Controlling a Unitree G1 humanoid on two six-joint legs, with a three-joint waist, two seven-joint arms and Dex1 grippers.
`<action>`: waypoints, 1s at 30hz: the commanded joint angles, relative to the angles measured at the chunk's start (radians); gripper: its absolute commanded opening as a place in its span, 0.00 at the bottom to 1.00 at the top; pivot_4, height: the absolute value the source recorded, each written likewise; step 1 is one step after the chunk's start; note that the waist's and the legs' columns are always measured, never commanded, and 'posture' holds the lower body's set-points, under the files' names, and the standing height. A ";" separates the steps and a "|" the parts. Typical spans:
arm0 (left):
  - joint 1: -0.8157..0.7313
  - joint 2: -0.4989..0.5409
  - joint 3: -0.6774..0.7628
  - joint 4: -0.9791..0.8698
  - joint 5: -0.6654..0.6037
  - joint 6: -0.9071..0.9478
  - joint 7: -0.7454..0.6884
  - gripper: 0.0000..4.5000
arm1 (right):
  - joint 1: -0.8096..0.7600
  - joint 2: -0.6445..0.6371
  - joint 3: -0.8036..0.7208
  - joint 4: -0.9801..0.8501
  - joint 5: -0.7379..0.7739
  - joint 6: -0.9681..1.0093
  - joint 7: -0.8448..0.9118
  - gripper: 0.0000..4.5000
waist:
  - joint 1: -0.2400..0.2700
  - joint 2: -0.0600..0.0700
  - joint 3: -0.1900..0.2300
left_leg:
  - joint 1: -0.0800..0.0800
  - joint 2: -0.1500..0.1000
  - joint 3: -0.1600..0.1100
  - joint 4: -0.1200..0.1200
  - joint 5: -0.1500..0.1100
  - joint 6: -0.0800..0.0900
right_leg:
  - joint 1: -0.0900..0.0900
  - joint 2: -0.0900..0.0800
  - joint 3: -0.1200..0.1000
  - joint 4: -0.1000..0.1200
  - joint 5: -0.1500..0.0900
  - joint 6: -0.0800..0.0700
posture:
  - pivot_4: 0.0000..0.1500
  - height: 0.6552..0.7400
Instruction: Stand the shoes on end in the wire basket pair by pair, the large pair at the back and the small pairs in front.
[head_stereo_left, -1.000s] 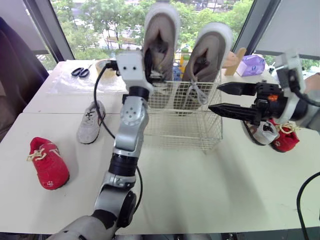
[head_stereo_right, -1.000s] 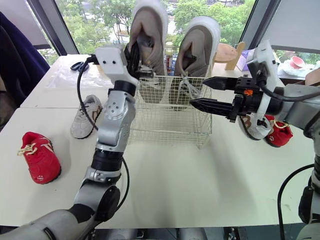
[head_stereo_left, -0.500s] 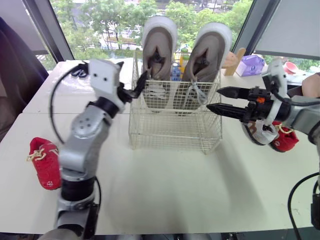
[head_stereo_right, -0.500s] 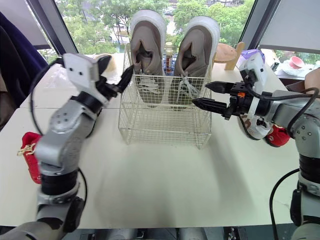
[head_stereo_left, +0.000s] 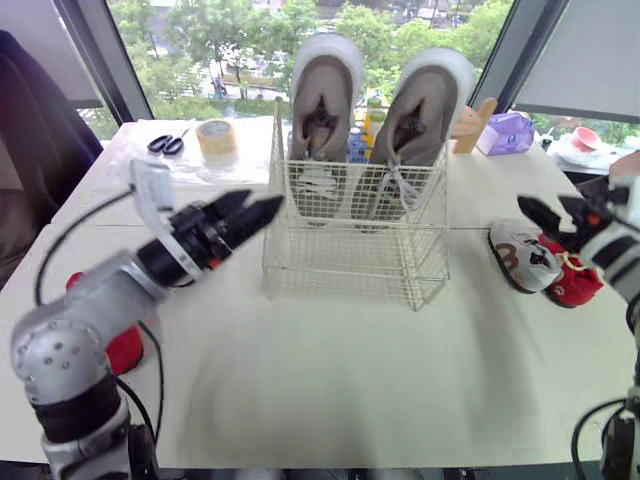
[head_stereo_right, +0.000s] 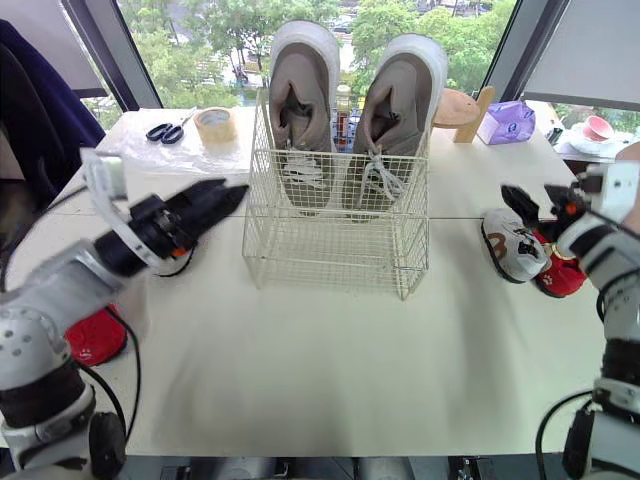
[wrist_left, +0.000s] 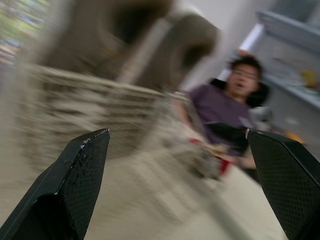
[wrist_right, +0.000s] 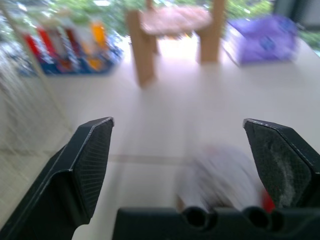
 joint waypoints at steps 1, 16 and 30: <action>0.075 0.041 -0.068 -0.074 -0.096 -0.032 0.018 1.00 | 0.086 0.010 -0.050 -0.111 -0.007 -0.013 -0.008 1.00 | -0.004 0.003 -0.002 | 0.002 0.000 0.001 0.000 0.000 0.001 | 0.000 0.001 0.001 0.001 0.000 0.000 | 1.00 1.00; 0.151 0.168 -0.228 -0.072 0.032 -0.157 -0.066 1.00 | 0.144 0.105 0.014 -0.046 -0.066 -0.068 0.000 1.00 | -0.024 0.010 -0.006 | 0.013 -0.001 0.005 -0.002 -0.003 0.004 | 0.009 0.008 0.011 0.000 -0.001 -0.001 | 1.00 1.00; 0.171 0.180 -0.268 -0.064 0.137 -0.213 -0.065 1.00 | 0.019 0.140 0.140 0.188 -0.223 -0.218 -0.022 1.00 | -0.028 0.009 -0.007 | 0.016 -0.001 0.005 -0.002 -0.003 0.006 | 0.013 0.008 0.012 -0.002 -0.002 -0.003 | 1.00 1.00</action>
